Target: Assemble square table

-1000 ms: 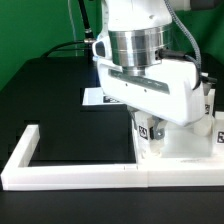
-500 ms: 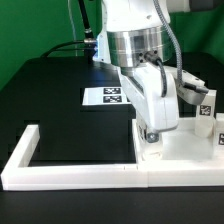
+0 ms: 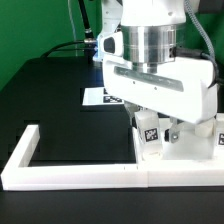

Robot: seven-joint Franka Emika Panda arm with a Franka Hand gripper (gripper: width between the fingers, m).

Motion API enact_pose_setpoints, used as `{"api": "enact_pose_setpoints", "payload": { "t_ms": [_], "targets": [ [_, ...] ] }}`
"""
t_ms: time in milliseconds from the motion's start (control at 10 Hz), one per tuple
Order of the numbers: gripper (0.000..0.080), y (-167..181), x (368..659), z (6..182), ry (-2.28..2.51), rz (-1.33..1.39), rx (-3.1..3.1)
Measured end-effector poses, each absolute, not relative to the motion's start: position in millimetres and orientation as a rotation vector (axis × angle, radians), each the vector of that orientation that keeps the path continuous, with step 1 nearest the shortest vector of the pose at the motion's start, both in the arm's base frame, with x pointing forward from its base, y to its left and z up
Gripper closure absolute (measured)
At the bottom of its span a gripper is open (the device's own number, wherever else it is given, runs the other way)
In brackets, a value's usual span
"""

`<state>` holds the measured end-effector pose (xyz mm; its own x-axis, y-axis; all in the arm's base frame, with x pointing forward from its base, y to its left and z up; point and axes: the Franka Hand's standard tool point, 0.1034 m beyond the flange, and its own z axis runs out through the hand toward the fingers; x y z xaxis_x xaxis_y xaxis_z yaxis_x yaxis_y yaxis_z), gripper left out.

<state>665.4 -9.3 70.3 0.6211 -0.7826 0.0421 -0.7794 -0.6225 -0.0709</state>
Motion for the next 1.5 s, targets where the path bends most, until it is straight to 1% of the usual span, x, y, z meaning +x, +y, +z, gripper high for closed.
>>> {"api": "enact_pose_setpoints", "payload": {
  "t_ms": [400, 600, 700, 800, 900, 1000, 1100, 1500],
  "targets": [
    [0.0151, -11.8, 665.1, 67.9, 0.938, -0.113, -2.963],
    [0.0151, -13.6, 662.8, 80.0, 0.708, -0.057, -2.999],
    [0.0151, -11.2, 666.5, 85.6, 0.679, -0.047, -3.002],
    [0.0151, -11.1, 666.8, 84.2, 0.727, -0.051, -2.99],
    [0.0268, -11.4, 666.3, 83.3, 0.751, -0.048, -2.984],
    [0.0268, -11.0, 666.4, 83.3, 0.823, -0.046, -2.963],
    [0.041, -10.5, 666.3, 83.2, 0.957, -0.04, -2.921],
    [0.0407, -10.1, 666.3, 82.9, 1.31, -0.026, -2.776]
  ]
}}
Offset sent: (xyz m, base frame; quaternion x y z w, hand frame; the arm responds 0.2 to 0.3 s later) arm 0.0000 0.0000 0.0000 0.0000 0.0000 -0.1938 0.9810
